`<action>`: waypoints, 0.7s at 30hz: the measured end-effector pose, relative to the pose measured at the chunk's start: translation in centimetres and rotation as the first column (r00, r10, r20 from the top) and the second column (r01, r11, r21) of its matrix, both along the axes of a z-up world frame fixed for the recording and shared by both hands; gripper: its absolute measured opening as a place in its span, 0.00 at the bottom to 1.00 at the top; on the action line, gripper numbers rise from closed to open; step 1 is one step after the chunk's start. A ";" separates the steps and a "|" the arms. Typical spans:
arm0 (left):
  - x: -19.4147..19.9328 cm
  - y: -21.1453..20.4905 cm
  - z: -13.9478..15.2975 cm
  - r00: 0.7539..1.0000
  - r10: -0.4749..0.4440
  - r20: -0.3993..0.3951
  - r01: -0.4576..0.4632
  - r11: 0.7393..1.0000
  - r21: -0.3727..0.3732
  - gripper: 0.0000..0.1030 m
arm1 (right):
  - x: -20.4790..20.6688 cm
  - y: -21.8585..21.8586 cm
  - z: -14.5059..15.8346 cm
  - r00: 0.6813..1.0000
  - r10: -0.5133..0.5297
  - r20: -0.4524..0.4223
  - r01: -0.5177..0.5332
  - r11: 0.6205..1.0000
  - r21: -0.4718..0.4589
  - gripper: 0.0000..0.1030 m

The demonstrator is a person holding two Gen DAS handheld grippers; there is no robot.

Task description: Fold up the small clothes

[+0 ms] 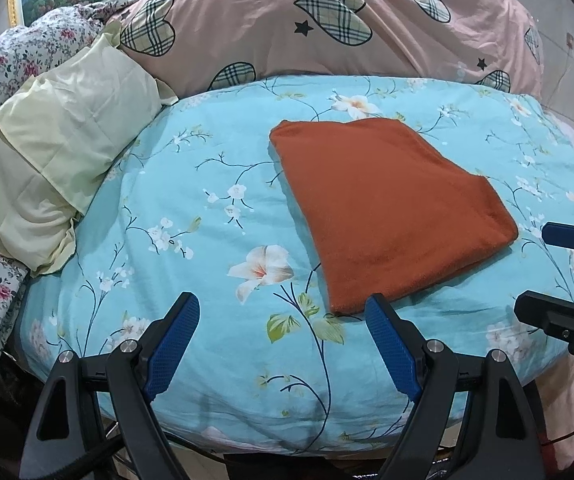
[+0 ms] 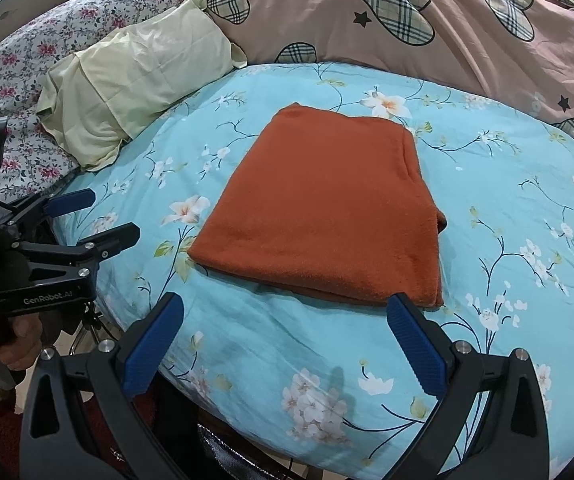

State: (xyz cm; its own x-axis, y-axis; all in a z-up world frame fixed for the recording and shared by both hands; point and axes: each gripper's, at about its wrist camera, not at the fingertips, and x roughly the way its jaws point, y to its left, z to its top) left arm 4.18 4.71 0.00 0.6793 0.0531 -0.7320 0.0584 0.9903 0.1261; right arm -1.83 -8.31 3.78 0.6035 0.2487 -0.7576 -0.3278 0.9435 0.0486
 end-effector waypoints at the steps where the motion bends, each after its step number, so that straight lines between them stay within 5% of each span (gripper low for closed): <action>1: 0.0 0.0 0.0 1.000 0.001 0.001 -0.001 1.000 0.000 0.83 | 0.0 -0.1 0.0 1.000 -0.001 0.001 0.001 1.000 0.001 0.99; 21: 0.3 -0.3 0.3 1.000 -0.003 0.009 0.003 1.000 0.000 0.83 | 0.5 -0.7 0.6 1.000 0.000 0.009 0.000 1.000 0.005 0.99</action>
State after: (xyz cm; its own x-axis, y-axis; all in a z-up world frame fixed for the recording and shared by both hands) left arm 4.50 4.43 0.32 0.6862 0.0513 -0.7256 0.0597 0.9902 0.1264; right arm -1.31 -8.99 4.33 0.6102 0.2520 -0.7511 -0.3280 0.9434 0.0501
